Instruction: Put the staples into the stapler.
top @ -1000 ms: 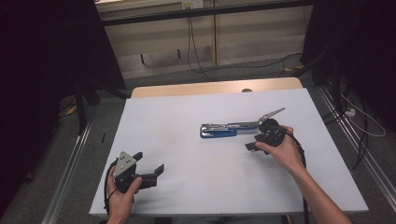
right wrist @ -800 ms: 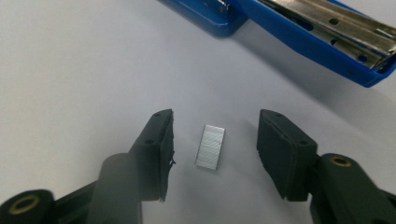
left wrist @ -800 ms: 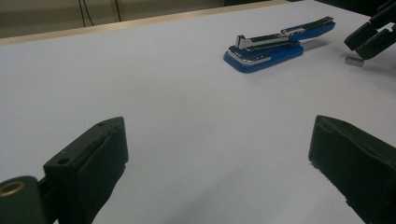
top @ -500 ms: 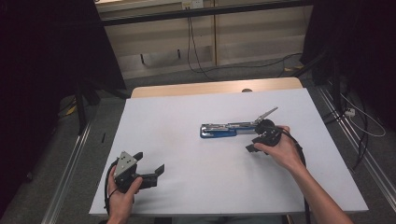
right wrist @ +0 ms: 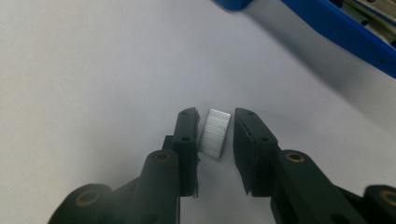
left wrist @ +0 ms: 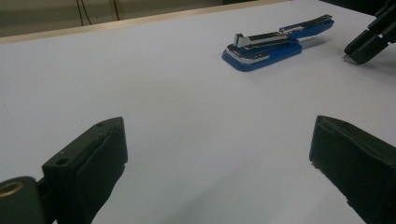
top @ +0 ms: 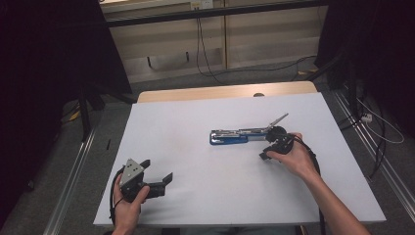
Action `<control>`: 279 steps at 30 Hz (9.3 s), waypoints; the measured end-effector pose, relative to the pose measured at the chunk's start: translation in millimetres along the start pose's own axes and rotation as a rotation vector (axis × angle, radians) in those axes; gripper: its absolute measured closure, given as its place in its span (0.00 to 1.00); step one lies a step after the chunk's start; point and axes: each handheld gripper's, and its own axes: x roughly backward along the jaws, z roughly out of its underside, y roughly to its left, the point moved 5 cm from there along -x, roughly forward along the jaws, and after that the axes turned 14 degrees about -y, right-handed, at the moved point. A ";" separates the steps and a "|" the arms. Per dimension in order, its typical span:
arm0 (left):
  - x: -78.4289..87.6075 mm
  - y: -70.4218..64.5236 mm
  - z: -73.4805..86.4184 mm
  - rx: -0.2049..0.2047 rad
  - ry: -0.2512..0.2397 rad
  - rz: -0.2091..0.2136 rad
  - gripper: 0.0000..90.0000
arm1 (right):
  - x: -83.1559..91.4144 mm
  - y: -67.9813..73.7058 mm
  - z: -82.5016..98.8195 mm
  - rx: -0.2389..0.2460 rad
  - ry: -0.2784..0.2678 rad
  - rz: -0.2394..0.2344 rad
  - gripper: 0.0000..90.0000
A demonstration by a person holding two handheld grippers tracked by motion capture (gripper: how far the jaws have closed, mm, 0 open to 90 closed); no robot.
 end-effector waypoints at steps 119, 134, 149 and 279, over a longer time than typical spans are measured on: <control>-0.1 -1.5 -0.5 -0.003 0.003 0.013 0.05 | -8.9 12.3 -69.0 0.149 -0.333 -0.087 0.88; -0.5 -1.1 0.1 -0.019 0.005 0.013 0.05 | -20.5 17.5 -89.3 0.156 -0.375 -0.112 0.88; -0.4 -1.4 0.0 -0.013 0.007 0.013 0.05 | -32.5 17.6 -104.3 0.160 -0.397 -0.132 0.88; -0.6 0.3 1.4 0.008 0.016 0.012 0.05 | -89.3 24.0 -127.5 0.547 -0.212 -0.326 0.88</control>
